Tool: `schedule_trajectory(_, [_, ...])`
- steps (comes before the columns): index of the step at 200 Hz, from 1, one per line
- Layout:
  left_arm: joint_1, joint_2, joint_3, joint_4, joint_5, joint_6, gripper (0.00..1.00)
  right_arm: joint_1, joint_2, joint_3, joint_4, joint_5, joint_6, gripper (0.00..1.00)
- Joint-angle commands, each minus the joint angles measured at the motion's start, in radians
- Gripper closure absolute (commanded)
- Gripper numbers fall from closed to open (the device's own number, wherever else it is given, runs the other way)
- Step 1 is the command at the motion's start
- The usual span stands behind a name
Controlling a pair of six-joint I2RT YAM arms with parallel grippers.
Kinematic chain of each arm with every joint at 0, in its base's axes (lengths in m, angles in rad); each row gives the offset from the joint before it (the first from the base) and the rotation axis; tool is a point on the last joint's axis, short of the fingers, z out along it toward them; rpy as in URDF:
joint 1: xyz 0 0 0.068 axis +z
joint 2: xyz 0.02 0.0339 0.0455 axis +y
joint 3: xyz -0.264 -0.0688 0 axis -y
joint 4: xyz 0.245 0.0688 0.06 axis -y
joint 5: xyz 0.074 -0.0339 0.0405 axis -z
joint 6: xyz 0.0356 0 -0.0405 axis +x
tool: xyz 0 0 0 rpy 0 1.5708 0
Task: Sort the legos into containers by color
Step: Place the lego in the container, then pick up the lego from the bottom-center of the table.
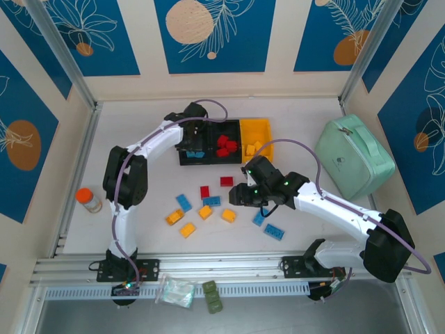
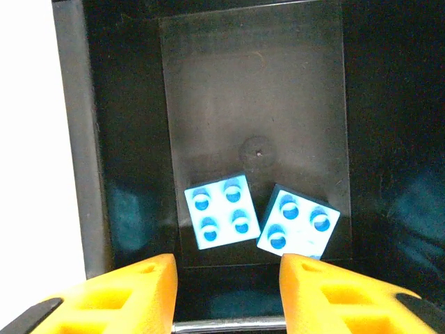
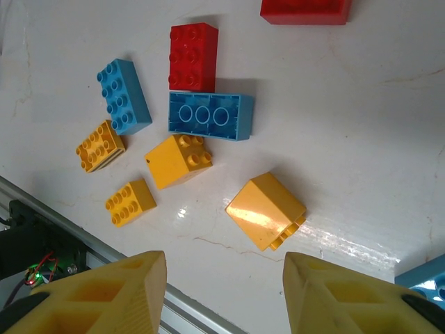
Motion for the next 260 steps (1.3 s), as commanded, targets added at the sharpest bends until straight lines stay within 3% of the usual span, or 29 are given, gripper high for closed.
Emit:
schedule_trajectory(1, [0.000, -0.078, 0.005, -0.025, 0.016, 0.020, 0.55, -0.008, -0.019, -0.002, -0.003, 0.012, 0.009, 0.52])
schedule_trajectory(115, [-0.042, -0.422, -0.408, 0.165, 0.313, 0.027, 0.44, -0.072, -0.056, 0.017, -0.188, 0.124, 0.072, 0.48])
schedule_trajectory(159, [-0.067, -0.558, -0.604, 0.249, 0.440, 0.005, 0.43, -0.096, -0.048, 0.000, -0.275, 0.181, 0.128, 0.40])
schedule_trajectory(214, [-0.115, -0.707, -0.831, 0.368, 0.509, -0.083, 0.41, -0.108, 0.019, -0.036, -0.311, 0.223, 0.206, 0.34])
schedule_trajectory(260, [-0.165, -0.748, -0.926, 0.422, 0.528, -0.139, 0.41, -0.107, 0.088, -0.058, -0.278, 0.240, 0.246, 0.32])
